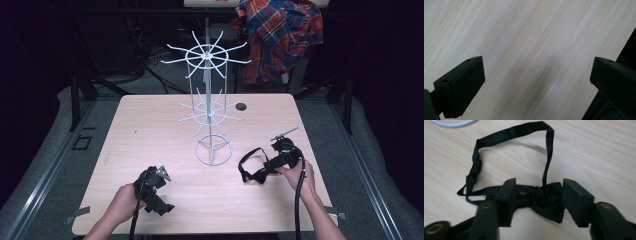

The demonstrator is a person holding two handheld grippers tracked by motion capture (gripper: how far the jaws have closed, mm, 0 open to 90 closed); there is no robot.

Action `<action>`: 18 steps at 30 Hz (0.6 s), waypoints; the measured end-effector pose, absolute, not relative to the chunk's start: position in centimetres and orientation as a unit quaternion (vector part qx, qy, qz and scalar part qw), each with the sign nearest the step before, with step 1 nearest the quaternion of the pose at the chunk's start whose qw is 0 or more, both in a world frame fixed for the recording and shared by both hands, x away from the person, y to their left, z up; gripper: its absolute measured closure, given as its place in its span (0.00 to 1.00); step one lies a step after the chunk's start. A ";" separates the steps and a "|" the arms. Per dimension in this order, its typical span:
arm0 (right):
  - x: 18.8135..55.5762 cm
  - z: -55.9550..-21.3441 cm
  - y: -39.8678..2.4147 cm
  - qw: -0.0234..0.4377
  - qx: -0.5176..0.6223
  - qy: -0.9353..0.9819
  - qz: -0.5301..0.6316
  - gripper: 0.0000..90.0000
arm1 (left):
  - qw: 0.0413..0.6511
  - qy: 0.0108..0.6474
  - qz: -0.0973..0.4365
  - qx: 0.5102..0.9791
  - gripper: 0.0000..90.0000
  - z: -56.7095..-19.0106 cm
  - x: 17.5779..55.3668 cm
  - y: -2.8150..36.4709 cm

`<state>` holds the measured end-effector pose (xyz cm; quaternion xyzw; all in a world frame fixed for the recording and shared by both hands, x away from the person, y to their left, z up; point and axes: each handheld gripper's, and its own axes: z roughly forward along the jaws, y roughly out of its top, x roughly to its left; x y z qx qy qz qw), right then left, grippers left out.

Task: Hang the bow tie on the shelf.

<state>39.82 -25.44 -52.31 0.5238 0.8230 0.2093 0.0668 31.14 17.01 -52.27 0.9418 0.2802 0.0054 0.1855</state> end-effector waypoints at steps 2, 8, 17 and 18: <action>40.0 -52.4 -25.4 0.068 0.522 0.824 0.209 0.55 | 0.184 0.280 0.004 0.942 0.00 -52.3 31.2 17.0; 40.7 -52.7 -24.7 0.075 0.527 0.825 0.188 0.74 | 0.175 0.281 0.007 0.943 0.00 -52.3 31.1 17.0; 40.6 -52.8 -24.7 0.093 0.521 0.830 0.175 0.98 | 0.173 0.281 0.008 0.944 0.00 -52.3 31.1 17.1; 40.6 -52.8 -24.7 0.093 0.521 0.830 0.175 0.98 | 0.173 0.281 0.008 0.944 0.00 -52.3 31.1 17.1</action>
